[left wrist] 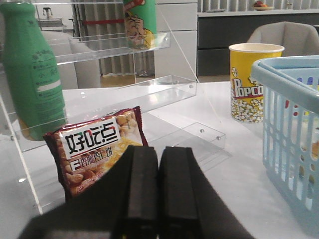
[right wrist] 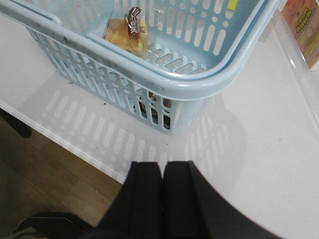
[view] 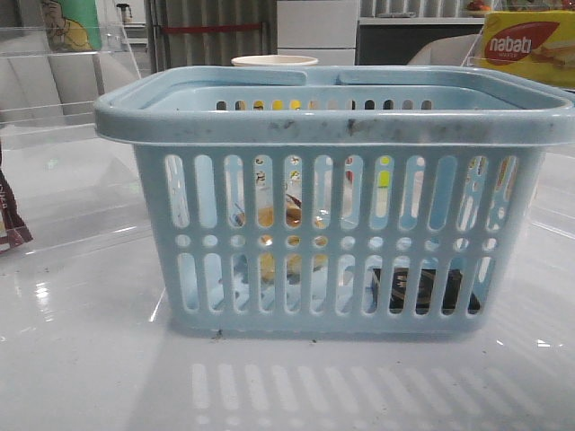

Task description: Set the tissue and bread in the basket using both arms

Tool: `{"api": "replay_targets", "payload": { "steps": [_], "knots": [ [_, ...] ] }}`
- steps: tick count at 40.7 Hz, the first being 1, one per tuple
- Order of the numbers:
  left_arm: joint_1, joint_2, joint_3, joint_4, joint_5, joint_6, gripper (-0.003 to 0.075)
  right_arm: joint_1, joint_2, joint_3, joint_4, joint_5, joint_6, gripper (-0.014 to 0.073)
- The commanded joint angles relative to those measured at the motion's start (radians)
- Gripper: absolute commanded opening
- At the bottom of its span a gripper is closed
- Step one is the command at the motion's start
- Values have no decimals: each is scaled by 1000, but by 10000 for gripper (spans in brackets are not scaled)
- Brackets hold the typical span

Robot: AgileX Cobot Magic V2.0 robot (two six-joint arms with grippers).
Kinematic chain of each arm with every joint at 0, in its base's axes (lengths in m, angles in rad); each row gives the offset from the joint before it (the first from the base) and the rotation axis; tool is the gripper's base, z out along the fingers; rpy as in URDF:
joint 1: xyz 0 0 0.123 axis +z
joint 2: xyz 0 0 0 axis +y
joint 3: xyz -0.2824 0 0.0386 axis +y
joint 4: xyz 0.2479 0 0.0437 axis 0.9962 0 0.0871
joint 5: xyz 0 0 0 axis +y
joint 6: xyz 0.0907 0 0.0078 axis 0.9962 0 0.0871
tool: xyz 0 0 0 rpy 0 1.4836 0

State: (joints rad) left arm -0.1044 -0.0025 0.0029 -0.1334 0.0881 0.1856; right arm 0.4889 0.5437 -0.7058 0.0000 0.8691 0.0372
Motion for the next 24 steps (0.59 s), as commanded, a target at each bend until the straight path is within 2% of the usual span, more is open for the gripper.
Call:
{"api": "replay_targets", "payload": {
  "steps": [1,24],
  "knots": [
    [20,-23,-11,-12,-122,-9,93,1,3,-25,-15,-60,-10,27],
    [44,-19,9,-12,-127,-9,93,1,3,-25,-15,-60,-10,27]
  ]
}}
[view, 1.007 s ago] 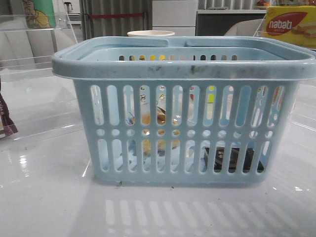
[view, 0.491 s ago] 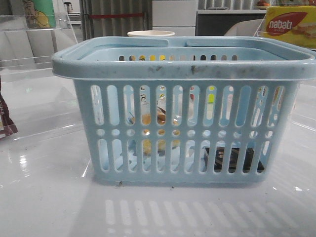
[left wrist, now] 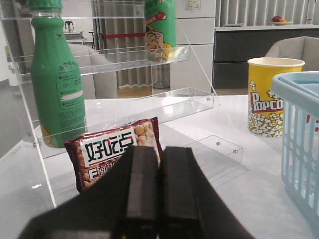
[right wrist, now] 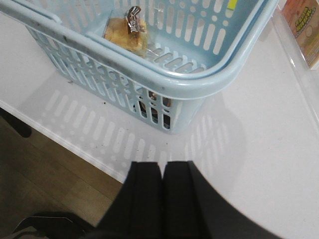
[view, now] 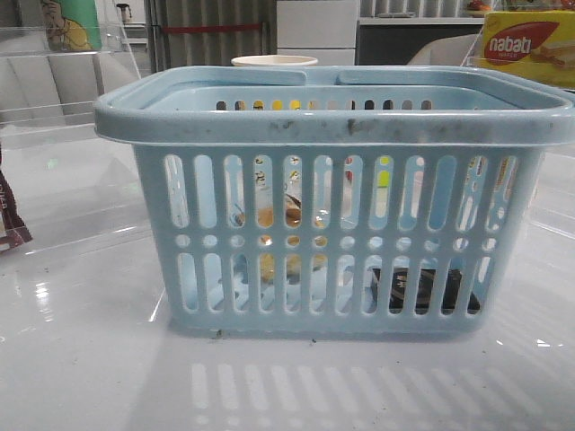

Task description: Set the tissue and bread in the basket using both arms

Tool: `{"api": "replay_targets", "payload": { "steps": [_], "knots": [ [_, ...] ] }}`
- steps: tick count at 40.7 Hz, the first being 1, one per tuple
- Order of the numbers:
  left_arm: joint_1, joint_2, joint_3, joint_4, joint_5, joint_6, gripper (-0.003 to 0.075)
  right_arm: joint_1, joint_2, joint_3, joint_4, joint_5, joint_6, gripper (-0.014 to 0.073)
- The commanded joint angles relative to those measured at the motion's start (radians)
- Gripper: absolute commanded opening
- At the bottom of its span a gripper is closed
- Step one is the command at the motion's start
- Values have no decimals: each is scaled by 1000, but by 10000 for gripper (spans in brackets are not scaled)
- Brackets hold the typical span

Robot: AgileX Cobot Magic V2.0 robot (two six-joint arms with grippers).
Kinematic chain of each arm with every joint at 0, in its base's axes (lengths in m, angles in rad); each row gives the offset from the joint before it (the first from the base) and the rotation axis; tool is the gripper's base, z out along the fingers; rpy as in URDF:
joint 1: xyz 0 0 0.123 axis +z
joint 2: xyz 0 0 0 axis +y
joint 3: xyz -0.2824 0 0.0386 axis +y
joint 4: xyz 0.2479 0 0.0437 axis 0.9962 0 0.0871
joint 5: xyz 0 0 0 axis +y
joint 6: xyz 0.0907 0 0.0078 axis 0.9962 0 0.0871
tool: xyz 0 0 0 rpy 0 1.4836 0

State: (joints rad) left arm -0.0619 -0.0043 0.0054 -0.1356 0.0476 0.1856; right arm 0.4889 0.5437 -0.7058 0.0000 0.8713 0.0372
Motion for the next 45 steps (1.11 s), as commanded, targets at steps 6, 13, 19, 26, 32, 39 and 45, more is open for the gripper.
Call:
{"api": "replay_targets", "payload": {
  "steps": [6,13,19,26,32,39,45],
  "knots": [
    [2,-17,7,-9,-87,-9,93,1,3,-25,-15,-62,-10,27],
    [2,-17,7,-9,-87,-9,93,1,3,-25,-15,-62,-10,27],
    [2,-17,7,-9,-87,-9,93,1,3,-25,-15,-62,-10,27],
    [2,-17,7,-9,-87,-9,93,1,3,-25,-15,-62,-10,27],
    [2,-17,7,-9,-87,-9,93,1,-20,-11,-13,-73,-10,27],
    [2,-17,7,-9,-87,-9,93,-121,-146,97,-17,-242,-10,27],
    [2,-17,7,-9,-87,-9,93,-297,-302,267,-17,-458,-10,27]
  ]
}}
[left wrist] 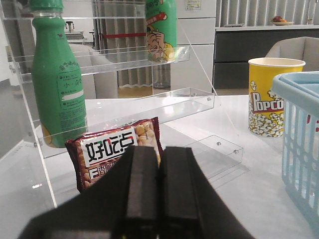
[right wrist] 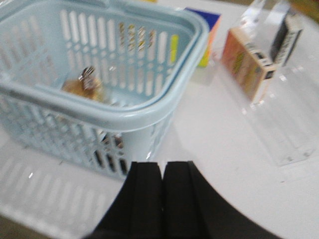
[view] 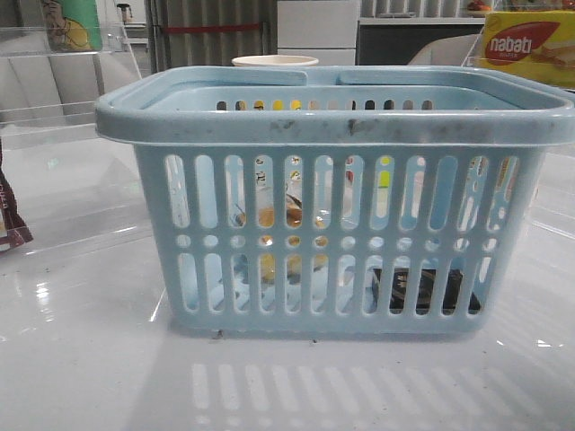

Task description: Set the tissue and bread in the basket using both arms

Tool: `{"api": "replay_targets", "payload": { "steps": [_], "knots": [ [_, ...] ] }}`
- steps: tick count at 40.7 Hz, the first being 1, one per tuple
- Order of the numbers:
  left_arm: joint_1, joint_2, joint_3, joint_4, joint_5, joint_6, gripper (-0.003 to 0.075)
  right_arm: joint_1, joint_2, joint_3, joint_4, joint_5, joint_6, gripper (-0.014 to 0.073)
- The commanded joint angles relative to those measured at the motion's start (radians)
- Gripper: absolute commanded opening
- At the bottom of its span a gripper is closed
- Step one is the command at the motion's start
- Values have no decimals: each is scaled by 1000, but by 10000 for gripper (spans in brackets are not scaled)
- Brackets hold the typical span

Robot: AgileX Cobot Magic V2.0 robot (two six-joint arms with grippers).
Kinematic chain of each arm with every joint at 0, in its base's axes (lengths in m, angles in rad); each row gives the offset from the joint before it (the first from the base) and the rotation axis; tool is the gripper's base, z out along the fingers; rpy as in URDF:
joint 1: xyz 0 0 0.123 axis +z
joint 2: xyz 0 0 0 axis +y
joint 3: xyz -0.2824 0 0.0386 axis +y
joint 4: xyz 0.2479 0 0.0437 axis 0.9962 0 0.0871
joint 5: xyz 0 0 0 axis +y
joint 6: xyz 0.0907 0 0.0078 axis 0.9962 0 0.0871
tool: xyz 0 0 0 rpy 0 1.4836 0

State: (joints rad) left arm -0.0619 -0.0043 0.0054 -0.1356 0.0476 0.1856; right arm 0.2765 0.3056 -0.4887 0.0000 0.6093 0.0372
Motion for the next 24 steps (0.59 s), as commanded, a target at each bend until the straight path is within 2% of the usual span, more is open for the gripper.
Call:
{"api": "replay_targets", "payload": {
  "steps": [1,6,9,19,21,24],
  "knots": [
    [2,-17,7,-9,-87,-9,93,-109,-76,74,-17,-224,-10,27],
    [2,-17,7,-9,-87,-9,93,-238,-179,218,-17,-384,-10,27],
    [2,-17,7,-9,-87,-9,93,-282,-226,301,-17,-462,-10,27],
    [2,-17,7,-9,-87,-9,93,-332,-321,517,0,-673,-9,27],
    [2,-17,7,-9,-87,-9,93,-332,-339,511,0,-641,-9,27],
    [2,-17,7,-9,-87,-9,93,-334,-336,512,0,-667,-9,27]
  ]
}}
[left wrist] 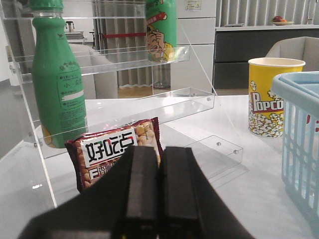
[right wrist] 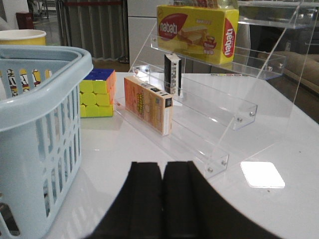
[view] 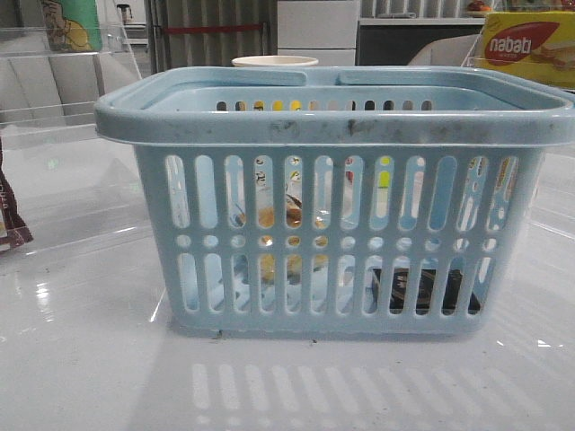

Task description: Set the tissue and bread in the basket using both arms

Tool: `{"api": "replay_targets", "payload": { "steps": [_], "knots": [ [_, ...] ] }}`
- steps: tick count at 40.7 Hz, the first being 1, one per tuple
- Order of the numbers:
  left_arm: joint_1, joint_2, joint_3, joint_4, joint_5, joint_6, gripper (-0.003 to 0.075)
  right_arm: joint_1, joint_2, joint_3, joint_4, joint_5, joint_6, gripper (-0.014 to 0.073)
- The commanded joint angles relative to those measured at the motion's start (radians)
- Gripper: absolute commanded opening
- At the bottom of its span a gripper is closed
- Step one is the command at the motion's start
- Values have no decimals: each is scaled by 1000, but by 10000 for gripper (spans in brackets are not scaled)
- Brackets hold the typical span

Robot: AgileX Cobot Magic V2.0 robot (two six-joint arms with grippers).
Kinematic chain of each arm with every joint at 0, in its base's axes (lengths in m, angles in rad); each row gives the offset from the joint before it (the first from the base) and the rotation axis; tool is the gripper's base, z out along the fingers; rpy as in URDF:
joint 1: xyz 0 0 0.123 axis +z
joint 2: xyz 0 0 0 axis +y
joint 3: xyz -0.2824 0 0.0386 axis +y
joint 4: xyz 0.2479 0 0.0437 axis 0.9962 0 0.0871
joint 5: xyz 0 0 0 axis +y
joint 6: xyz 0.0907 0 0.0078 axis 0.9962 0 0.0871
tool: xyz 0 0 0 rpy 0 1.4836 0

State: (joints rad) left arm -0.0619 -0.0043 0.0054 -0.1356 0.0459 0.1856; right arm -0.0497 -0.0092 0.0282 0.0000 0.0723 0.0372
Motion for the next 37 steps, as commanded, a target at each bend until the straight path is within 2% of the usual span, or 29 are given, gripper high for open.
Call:
{"api": "replay_targets", "payload": {
  "steps": [1,7,37],
  "knots": [
    [2,-17,7,-9,-85,-9,93,-8,-22,-5,0,-137,-9,27],
    [2,-17,7,-9,-85,-9,93,-6,-22,-5,17,-174,-5,27],
    [2,-17,7,-9,-85,-9,93,14,-22,-5,19,-173,-5,27]
  ]
}}
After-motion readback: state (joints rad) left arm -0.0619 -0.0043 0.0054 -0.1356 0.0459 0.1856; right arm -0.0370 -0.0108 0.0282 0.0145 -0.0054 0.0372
